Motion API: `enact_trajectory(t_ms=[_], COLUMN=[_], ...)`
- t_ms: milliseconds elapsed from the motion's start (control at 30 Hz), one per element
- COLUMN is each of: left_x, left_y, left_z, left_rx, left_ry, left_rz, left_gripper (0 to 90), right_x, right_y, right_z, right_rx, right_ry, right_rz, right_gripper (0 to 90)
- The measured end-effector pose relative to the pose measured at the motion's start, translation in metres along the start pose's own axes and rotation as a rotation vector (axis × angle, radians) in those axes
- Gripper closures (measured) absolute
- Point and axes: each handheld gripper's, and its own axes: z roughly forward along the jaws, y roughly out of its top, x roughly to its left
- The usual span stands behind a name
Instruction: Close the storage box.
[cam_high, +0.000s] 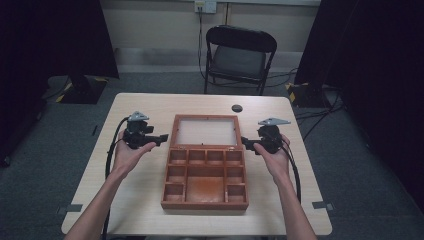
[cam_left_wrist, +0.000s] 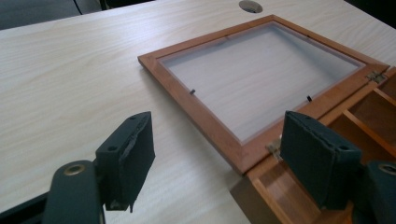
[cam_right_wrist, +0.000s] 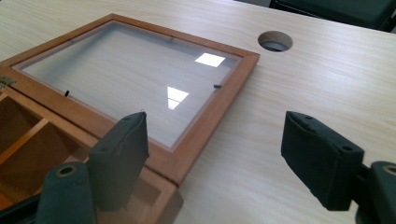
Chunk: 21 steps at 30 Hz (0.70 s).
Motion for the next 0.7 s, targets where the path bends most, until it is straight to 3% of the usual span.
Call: enact_trajectory(t_ms=[167,233,333,433,467,533,700], left_x=[0.0,0.0,0.002,-0.001,-0.003,-0.005,-0.003], left_y=[0.003,0.003,0.001,0.0,-0.001,-0.002,-0.007], left_z=[0.015,0.023,0.036,0.042,0.045,0.049,0.058], left_rx=[0.006,0.017,0.029,0.052,0.045,0.06,0.088], left_ry=[0.001,-0.004,-0.039,-0.044,-0.049,-0.057,-0.07], left_rz=[0.0,-0.005,-0.047,-0.033,-0.048,-0.041,-0.068], left_gripper=[27.9,28.0,29.0,29.7,29.8,30.2,31.3], right_x=[0.004,0.005,0.005,0.003,0.003,0.0,0.003], right_y=[0.005,0.003,0.001,-0.001,-0.001,-0.002,-0.002], right_z=[0.02,0.034,0.045,0.053,0.055,0.058,0.065], right_rx=[0.034,0.051,0.07,0.091,0.093,0.078,0.114], right_ry=[0.025,0.055,0.067,0.092,0.095,0.097,0.095], right_rz=[-0.008,0.013,0.012,0.03,0.037,0.075,0.062], right_gripper=[15.5,16.1,20.7,19.7,19.6,19.3,18.5])
